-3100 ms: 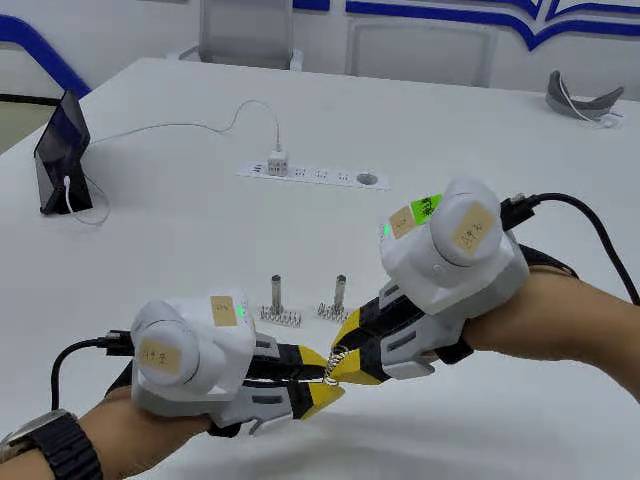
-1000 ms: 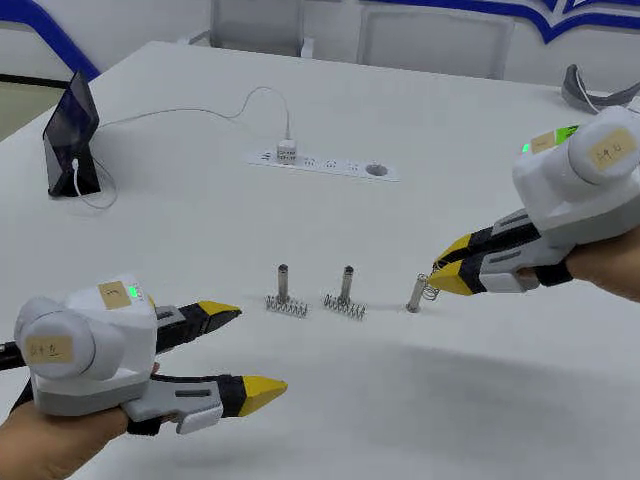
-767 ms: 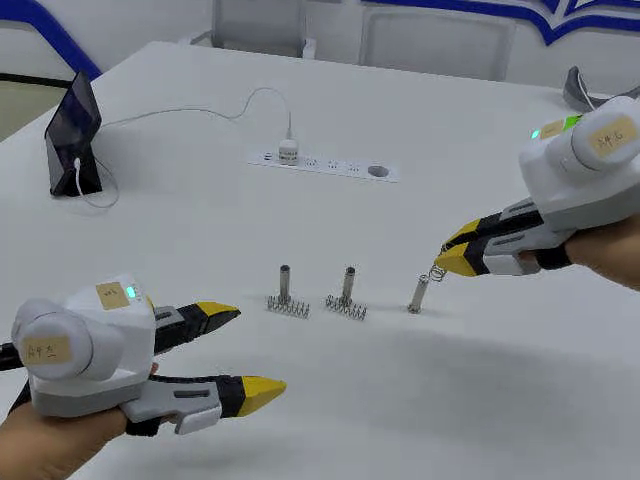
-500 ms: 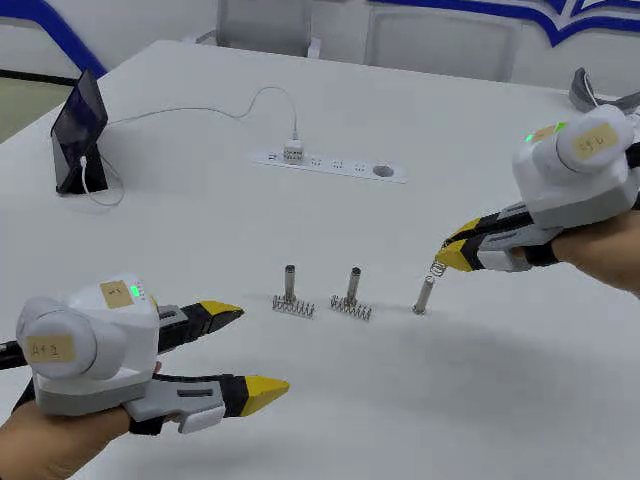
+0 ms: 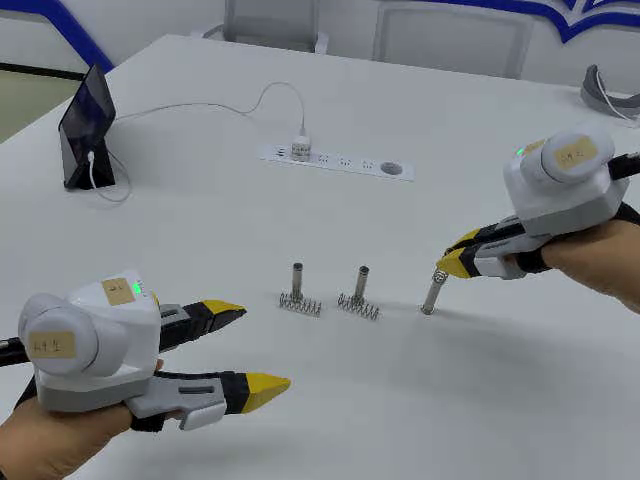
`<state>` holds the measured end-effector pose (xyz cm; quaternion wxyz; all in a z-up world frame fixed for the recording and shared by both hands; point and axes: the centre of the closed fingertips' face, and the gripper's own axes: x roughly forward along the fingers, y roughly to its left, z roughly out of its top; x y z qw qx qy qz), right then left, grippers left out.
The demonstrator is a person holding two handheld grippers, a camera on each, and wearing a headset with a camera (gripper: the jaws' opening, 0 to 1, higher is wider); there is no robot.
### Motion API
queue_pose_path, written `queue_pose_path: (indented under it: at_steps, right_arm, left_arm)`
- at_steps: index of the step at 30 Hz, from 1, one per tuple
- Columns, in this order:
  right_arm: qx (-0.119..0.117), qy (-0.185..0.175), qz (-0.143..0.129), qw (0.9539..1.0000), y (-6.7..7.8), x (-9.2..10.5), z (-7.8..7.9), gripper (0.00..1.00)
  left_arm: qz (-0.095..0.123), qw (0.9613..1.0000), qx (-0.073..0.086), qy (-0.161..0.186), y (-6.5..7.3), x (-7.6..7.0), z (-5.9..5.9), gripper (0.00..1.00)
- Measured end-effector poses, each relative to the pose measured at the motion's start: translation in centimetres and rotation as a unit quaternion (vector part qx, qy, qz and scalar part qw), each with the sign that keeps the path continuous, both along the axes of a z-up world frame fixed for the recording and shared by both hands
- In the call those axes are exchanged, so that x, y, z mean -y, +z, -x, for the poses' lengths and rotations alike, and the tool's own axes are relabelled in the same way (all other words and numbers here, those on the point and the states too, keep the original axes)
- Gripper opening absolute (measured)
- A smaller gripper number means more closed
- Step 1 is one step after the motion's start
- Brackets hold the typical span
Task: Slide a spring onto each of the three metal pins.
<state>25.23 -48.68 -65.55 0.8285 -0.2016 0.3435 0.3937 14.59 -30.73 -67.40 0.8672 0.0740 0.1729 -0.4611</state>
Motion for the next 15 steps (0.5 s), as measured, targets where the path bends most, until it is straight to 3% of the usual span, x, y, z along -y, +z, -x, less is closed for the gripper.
queue_pose_path:
  at_steps: [15]
  right_arm:
    - [-0.013, -0.017, -0.005, 0.9998, -2.6, 0.2, 0.0, 0.12]
  left_arm:
    - [-0.004, 1.0, -0.001, 0.0, 0.0, 0.0, 0.0, 0.58]
